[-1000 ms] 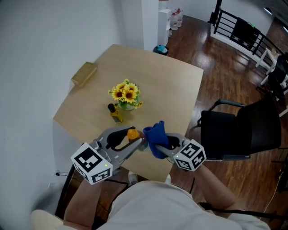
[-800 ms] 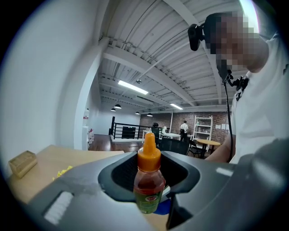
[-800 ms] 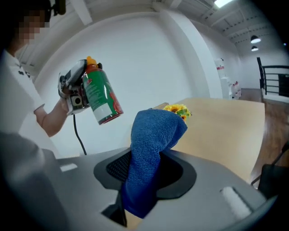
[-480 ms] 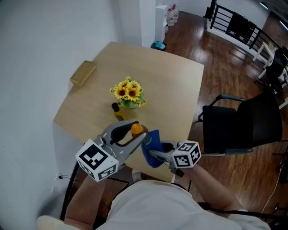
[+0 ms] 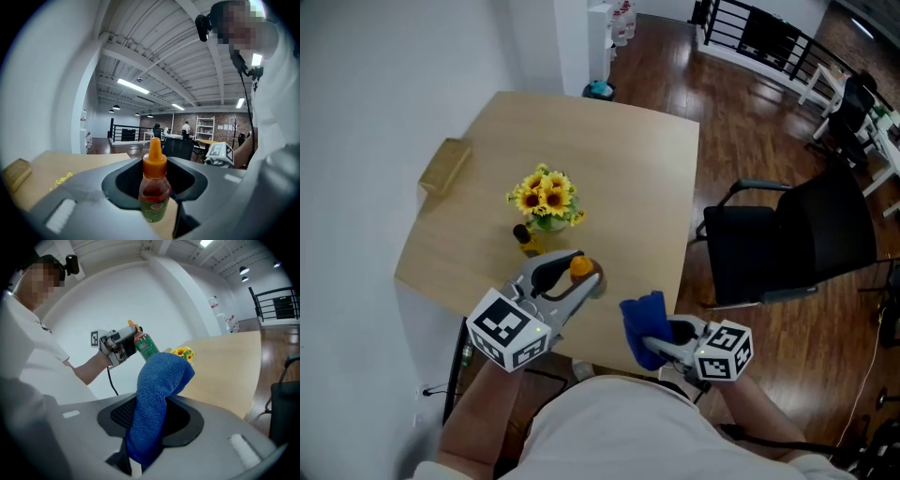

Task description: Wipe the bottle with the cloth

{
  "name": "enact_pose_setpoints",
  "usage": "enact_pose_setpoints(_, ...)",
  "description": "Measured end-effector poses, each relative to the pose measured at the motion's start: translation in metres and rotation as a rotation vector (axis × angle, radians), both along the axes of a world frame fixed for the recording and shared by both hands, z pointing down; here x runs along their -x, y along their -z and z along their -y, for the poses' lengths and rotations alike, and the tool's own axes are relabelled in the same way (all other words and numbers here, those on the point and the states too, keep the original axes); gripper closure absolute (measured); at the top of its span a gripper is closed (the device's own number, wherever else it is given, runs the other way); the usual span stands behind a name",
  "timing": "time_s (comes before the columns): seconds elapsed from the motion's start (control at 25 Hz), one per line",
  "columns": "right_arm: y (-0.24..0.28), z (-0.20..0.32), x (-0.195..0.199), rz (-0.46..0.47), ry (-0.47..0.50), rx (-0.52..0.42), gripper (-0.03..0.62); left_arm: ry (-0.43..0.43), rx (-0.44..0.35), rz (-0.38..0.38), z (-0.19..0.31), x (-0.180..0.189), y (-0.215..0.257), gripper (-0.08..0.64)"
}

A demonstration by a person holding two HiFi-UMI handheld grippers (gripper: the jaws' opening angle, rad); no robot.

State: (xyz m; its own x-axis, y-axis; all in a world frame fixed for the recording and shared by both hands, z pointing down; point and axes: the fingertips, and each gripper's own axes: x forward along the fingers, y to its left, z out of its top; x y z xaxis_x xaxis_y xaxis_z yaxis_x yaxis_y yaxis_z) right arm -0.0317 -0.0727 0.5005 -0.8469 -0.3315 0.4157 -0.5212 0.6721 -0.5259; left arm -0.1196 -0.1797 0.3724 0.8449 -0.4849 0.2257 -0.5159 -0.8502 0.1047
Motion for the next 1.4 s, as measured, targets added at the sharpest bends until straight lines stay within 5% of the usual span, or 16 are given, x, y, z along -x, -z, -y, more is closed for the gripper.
enact_pose_setpoints(0.2, 0.017, 0.000, -0.044, -0.053, -0.138, -0.042, 0.434, 0.002, 0.008, 0.036, 0.026, -0.011, -0.035, 0.402)
enact_pose_setpoints(0.6, 0.021, -0.001, -0.079, -0.109, -0.303, -0.017, 0.434, 0.161, -0.002, 0.129, 0.105, -0.013, -0.130, 0.401)
enact_pose_setpoints(0.96, 0.017, 0.003, -0.075, -0.151, -0.328, 0.025, 0.434, 0.218, 0.024, 0.158, 0.151, -0.010, -0.190, 0.400)
enact_pose_setpoints(1.4, 0.017, 0.014, -0.083, -0.186, -0.310, 0.033, 0.434, 0.228, -0.020, 0.146, 0.150, -0.009, -0.214, 0.397)
